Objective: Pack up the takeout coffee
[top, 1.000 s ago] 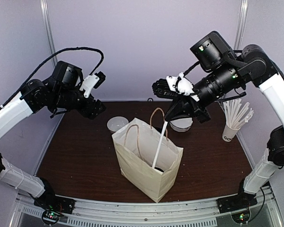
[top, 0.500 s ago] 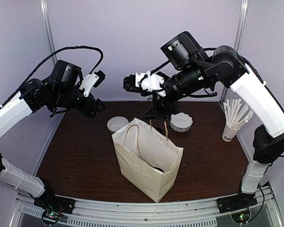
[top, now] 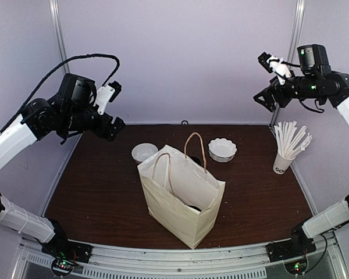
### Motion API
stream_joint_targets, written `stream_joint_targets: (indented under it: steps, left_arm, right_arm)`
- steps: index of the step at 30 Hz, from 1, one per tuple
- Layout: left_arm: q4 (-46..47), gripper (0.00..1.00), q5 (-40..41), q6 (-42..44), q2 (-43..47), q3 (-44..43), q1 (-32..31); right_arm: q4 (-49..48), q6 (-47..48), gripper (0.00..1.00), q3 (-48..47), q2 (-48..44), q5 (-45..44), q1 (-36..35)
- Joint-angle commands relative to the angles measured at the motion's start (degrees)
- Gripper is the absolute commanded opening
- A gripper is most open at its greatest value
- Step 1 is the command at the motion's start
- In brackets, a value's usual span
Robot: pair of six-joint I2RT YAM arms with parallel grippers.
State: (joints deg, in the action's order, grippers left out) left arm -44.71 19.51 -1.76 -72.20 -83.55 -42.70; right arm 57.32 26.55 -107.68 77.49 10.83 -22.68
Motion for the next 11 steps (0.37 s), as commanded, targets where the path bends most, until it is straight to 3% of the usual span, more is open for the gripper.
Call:
stream_joint_targets:
  steps: [1,6,11]
  left_arm:
    - [6.54,0.98,7.37,-0.54,2.45,1.82,2.78]
    - [9.52,0.98,8.47,-1.52,3.46,4.33,4.78]
    - [10.90,0.97,7.39,-2.85,3.64,6.60,5.76]
  right_arm:
    - [-16.08,-11.78,1.00,14.12,-2.45,-4.39,8.30]
    - [-22.24,-18.69,1.00,21.81,-5.90,-13.23,9.81]
    - [-22.87,-19.42,0.99,24.74,-7.73,-8.95,11.48]
